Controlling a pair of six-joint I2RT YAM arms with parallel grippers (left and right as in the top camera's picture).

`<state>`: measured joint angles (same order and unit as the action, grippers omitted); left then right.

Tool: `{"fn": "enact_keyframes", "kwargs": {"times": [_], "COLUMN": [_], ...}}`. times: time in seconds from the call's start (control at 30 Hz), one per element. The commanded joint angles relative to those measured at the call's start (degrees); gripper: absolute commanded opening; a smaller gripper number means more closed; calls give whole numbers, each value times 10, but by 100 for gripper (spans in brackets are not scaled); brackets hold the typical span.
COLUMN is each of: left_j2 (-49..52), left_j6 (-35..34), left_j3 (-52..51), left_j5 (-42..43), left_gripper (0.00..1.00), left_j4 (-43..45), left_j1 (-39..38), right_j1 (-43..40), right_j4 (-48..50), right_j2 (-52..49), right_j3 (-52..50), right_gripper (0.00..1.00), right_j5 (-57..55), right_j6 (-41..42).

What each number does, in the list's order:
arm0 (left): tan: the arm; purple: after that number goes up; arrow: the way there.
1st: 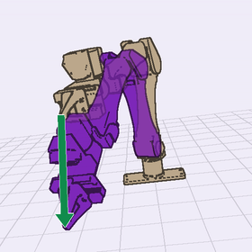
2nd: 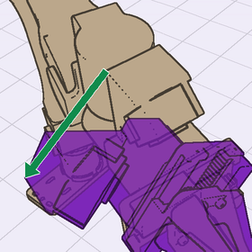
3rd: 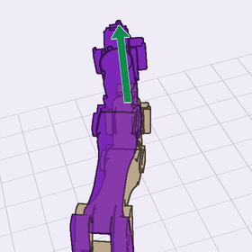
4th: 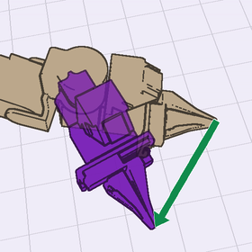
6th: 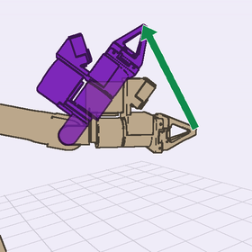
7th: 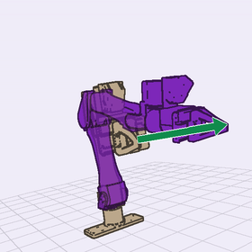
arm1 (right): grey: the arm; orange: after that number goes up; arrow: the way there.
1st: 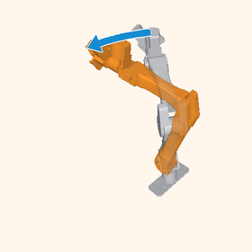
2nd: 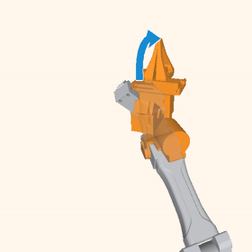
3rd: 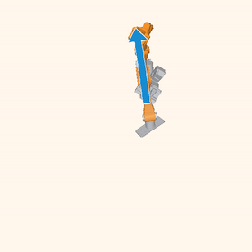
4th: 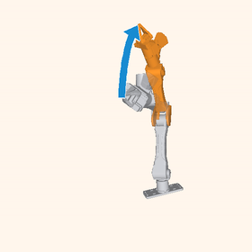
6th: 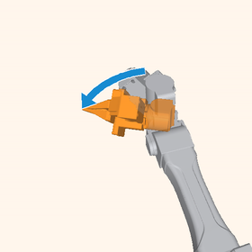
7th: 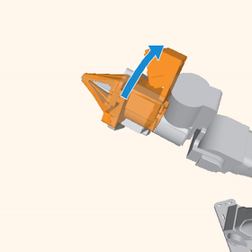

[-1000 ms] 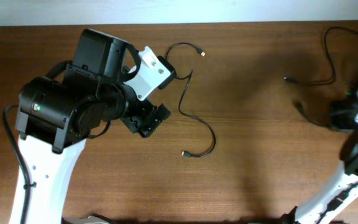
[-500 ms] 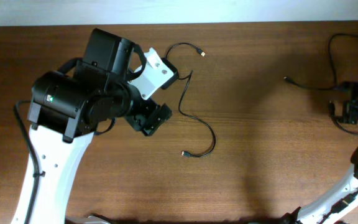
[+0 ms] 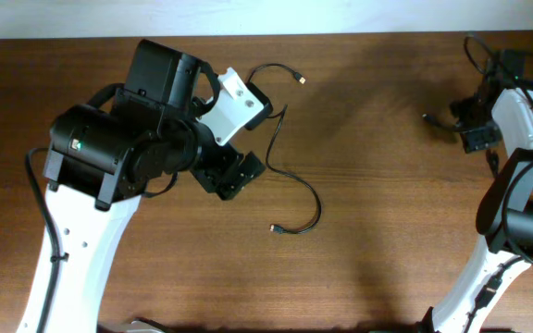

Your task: Untangle cables

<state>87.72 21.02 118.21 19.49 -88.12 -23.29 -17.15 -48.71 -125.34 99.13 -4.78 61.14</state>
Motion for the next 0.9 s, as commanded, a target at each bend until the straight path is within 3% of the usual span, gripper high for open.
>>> {"fn": "enact_keyframes", "kwargs": {"times": [0.0, 0.13, 0.17, 0.2, 0.37, 0.47, 0.63, 0.67, 0.7, 0.77, 0.87], "left_j2": [3, 3, 3, 3, 3, 3, 3, 3, 3, 3, 3], "left_j6": [1, 1, 1, 1, 1, 1, 1, 1, 1, 1, 8], "left_j3": [-1, -1, -1, -1, -1, -1, -1, -1, -1, -1, -1], "left_j5": [13, 13, 13, 13, 13, 13, 13, 13, 13, 13, 13], "left_gripper": [85, 85, 85, 85, 85, 85, 85, 85, 84, 84, 84], "left_j4": [-3, -3, -2, -2, 0, 2, 2, 2, 2, 2, 2], "left_j1": [1, 1, 1, 1, 1, 1, 1, 1, 1, 1, 1], "right_j1": [3, 3, 3, 2, -49, -150, -285, -311, -330, -336, -319], "right_j4": [-7, -14, -13, -13, -24, -41, -60, -60, -60, -69, -86], "right_j2": [-19, -45, -45, -45, 3, 66, 72, 72, 72, 72, 72], "right_j3": [4, 2, 0, 0, 16, 18, 18, 18, 18, 18, 18], "right_gripper": [72, 64, 22, 4, 4, 4, 4, 21, 84, 99, 99], "right_j5": [-35, -38, -39, -39, -35, -45, 28, 64, 110, 134, 163], "right_j6": [30, 21, 1, -14, -55, -74, -49, -49, -50, -49, -56]}}
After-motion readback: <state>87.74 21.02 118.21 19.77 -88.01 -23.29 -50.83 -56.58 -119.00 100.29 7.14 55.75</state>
